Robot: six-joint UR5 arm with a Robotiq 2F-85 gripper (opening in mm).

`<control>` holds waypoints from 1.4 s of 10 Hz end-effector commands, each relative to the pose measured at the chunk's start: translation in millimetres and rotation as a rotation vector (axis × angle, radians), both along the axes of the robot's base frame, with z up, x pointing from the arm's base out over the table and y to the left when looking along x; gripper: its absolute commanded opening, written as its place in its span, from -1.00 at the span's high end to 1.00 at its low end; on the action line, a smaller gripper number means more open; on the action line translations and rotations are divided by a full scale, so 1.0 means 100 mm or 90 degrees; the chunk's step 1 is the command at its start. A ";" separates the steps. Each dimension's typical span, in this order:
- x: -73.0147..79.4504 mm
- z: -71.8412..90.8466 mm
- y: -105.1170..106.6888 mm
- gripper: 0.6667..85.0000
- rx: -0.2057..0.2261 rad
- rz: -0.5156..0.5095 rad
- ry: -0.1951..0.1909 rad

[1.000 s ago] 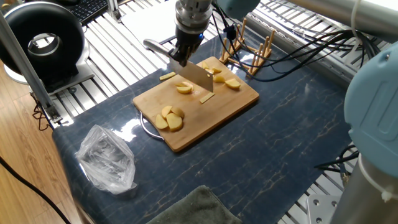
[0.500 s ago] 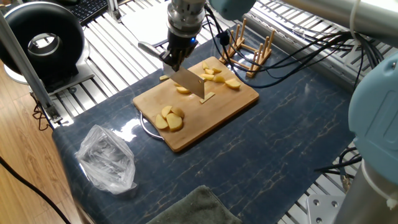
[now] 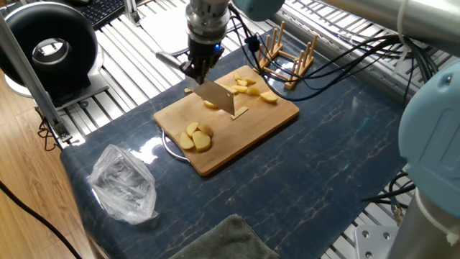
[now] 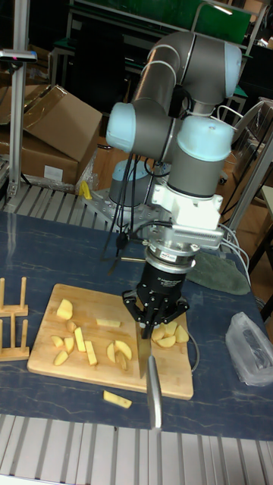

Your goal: Chop the potatoes

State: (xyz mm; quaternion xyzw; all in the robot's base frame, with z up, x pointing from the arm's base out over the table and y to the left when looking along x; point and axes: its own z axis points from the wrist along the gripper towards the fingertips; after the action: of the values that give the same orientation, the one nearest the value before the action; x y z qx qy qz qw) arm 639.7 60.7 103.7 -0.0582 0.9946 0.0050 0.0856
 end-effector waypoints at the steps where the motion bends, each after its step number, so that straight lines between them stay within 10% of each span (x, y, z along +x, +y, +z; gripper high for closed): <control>1: 0.01 0.00 0.11 0.99 -0.023 0.049 0.000; 7: 0.08 0.09 0.35 0.99 -0.031 0.075 0.015; 14: -0.27 0.08 0.42 0.99 -0.014 0.128 0.095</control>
State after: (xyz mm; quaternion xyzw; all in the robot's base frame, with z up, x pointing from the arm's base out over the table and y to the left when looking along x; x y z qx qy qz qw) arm 627.3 101.6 112.1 -0.1407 0.9893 -0.0003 0.0383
